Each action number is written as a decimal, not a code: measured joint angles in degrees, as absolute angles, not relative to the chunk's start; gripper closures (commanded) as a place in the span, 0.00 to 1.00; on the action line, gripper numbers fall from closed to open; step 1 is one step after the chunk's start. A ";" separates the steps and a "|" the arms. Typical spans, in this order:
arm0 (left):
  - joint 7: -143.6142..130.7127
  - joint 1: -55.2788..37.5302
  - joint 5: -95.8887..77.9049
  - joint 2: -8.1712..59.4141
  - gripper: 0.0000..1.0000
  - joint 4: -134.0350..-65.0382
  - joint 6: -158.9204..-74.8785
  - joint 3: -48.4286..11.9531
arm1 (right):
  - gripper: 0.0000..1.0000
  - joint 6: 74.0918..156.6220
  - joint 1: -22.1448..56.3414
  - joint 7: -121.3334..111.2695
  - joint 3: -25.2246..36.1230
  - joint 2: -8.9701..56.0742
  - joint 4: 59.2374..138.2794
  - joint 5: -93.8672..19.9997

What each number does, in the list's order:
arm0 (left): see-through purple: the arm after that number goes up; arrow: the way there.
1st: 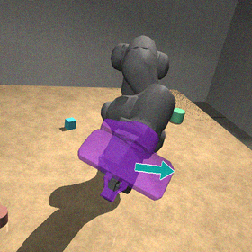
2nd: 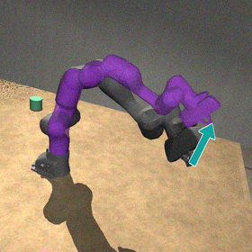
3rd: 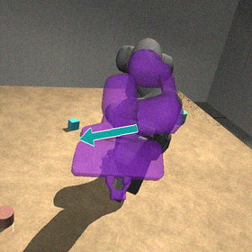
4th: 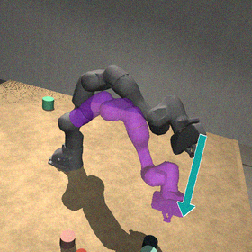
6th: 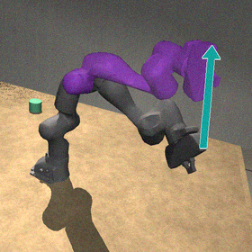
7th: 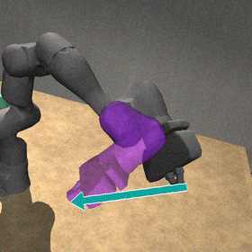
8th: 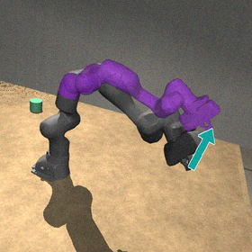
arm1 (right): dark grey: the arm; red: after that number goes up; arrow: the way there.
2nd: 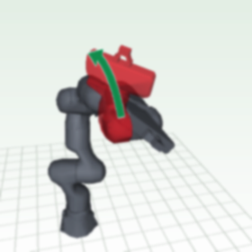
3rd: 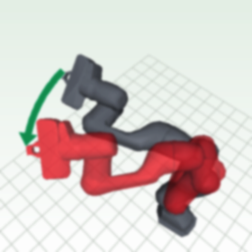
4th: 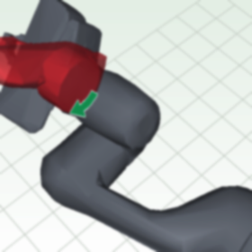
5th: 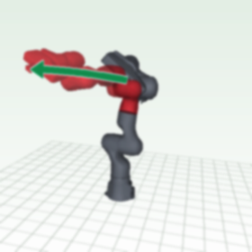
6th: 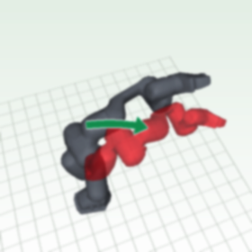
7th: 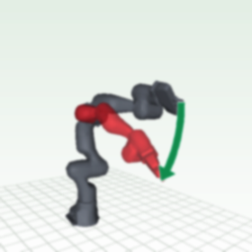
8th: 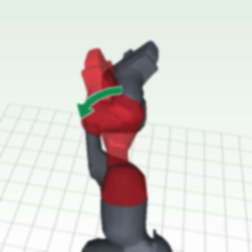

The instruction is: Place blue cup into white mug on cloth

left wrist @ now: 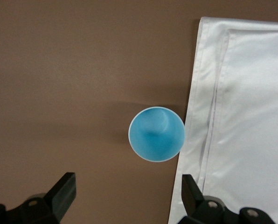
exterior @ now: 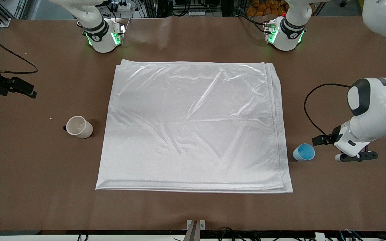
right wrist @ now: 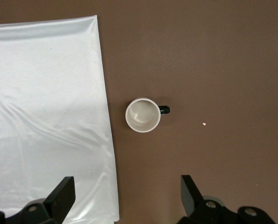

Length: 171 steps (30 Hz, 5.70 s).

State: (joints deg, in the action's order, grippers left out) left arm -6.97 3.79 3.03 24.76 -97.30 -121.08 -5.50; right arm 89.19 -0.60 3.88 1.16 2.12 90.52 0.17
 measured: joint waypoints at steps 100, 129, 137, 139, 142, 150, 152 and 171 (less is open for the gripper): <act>-4.38 3.28 4.15 33.51 1.00 -95.89 -133.01 -5.69 | 0.00 140.35 -9.67 -93.81 1.28 21.78 121.85 6.32; -4.30 3.18 4.16 25.71 1.00 -94.27 -124.49 -5.84 | 1.00 143.10 -9.67 -94.22 0.49 21.62 123.89 4.26; -3.17 3.11 4.16 23.22 1.00 -92.47 -120.40 -5.88 | 1.00 143.40 -9.59 -95.39 -2.10 20.34 120.93 3.53; -2.63 3.11 4.16 22.90 1.00 -91.65 -119.02 -5.88 | 1.00 143.27 -9.49 -95.38 -3.33 19.54 120.16 3.45; -2.06 3.11 4.16 22.43 1.00 -90.40 -117.01 -5.91 | 1.00 142.84 -9.10 -94.45 -5.25 18.21 119.62 3.29; -1.12 3.11 4.16 20.74 1.00 -87.73 -112.49 -6.85 | 1.00 140.92 -4.23 -85.99 -7.55 16.01 119.59 3.23; -1.12 3.10 4.15 20.23 1.00 -87.42 -111.82 -7.24 | 1.00 140.29 -2.27 -83.42 -7.66 15.81 119.51 3.23; -1.13 2.90 -0.21 17.99 1.00 -85.84 -107.11 -10.91 | 1.00 134.21 15.92 -55.88 -7.77 16.34 116.48 4.59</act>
State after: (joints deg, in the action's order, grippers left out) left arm -1.13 2.90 -0.21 17.99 -85.84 -107.11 -10.91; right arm 134.21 15.92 -55.88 -7.77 16.34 116.48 4.59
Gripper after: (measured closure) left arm 0.956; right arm 0.806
